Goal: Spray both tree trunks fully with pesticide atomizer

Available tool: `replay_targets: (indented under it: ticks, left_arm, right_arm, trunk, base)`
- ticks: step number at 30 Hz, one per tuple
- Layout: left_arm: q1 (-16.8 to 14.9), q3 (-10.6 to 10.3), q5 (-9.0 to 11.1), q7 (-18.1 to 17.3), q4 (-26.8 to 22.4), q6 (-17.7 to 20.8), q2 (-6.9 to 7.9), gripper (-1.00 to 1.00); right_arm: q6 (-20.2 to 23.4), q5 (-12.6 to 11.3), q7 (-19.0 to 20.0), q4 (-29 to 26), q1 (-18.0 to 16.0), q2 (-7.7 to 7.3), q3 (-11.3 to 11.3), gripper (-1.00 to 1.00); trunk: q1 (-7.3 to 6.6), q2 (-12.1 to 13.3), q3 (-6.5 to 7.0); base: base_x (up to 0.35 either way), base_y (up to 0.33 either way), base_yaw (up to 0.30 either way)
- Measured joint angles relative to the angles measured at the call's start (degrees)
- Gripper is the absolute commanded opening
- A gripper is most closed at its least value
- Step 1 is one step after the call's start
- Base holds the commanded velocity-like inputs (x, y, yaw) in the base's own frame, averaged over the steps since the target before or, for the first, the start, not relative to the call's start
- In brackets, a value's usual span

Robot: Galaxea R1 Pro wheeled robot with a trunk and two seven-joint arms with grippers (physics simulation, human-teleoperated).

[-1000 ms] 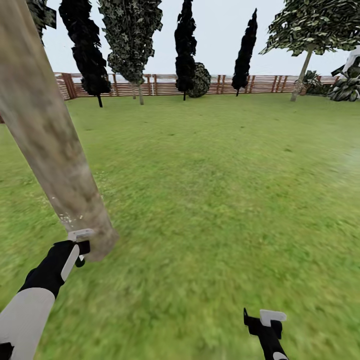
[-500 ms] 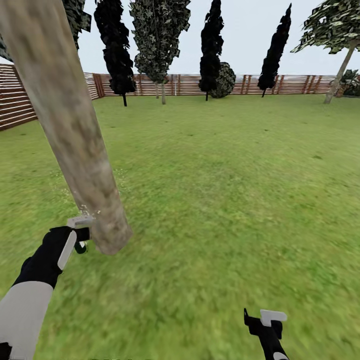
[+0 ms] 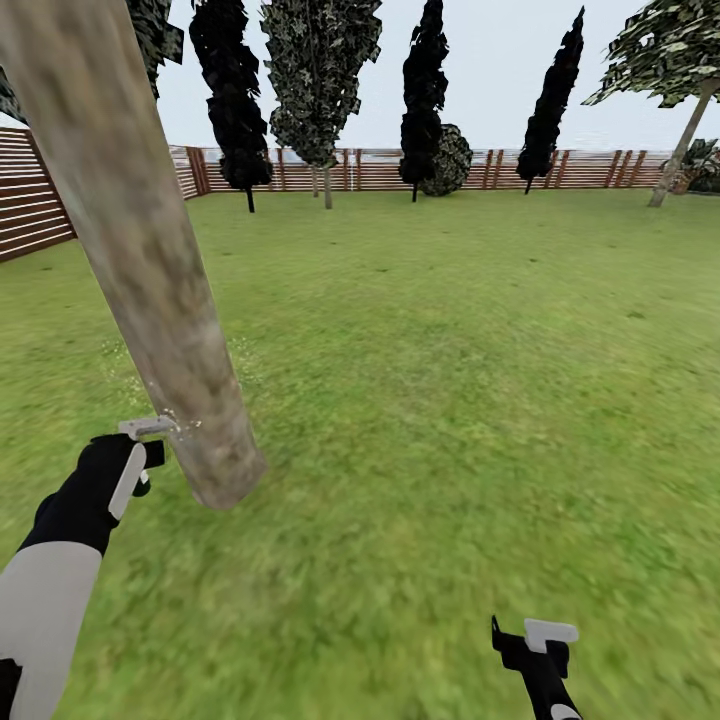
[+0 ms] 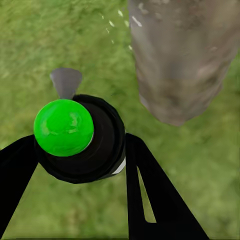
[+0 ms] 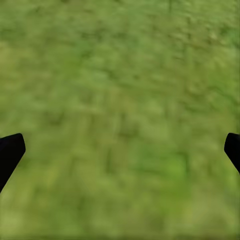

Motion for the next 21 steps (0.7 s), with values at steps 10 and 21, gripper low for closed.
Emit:
replay_targets:
  ticks: [10, 21]
  left_arm:
    - [0.2, -0.1, 0.4, -4.1, 0.0, 0.0, 0.0, -1.0]
    - [0.0, -5.6, -0.5, -23.3, 0.3, 4.0, 8.68, -1.0]
  right_arm:
    - [0.0, 0.0, 0.0, 0.0, 0.0, -0.08, 0.0, 1.0]
    - [0.0, 0.0, 0.0, 0.0, 0.0, -0.01, 0.0, 1.0]
  trunk:
    - [-0.02, 0.0, 0.0]
    - [0.0, 0.0, 0.0]
  base:
    - [0.21, -0.064, 0.073]
    - [0.022, -0.006, 0.0]
